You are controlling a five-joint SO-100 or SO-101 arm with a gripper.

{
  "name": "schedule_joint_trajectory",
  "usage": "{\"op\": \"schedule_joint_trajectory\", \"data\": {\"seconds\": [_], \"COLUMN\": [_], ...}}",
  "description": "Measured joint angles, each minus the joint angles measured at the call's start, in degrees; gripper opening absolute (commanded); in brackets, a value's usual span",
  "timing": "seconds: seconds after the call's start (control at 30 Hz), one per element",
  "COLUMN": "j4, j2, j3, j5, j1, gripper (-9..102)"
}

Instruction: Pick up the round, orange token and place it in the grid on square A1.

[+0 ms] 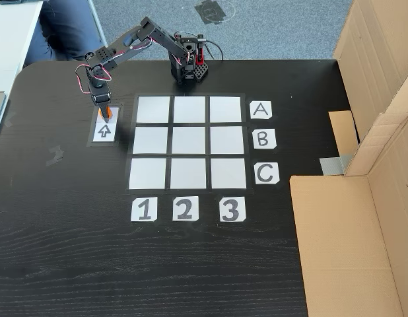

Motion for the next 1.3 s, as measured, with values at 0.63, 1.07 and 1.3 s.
{"op": "schedule_joint_trajectory", "data": {"seconds": [0.63,1.07,1.3], "j4": [0.00,0.00,3.78], "j2": [-1.76,-0.35,9.23], "j3": [0.00,-0.18,-0.18], "j5": [0.00,-1.58,-1.58], "j1": [-1.58,-1.76,-0.26], "gripper": [12,4,4]}}
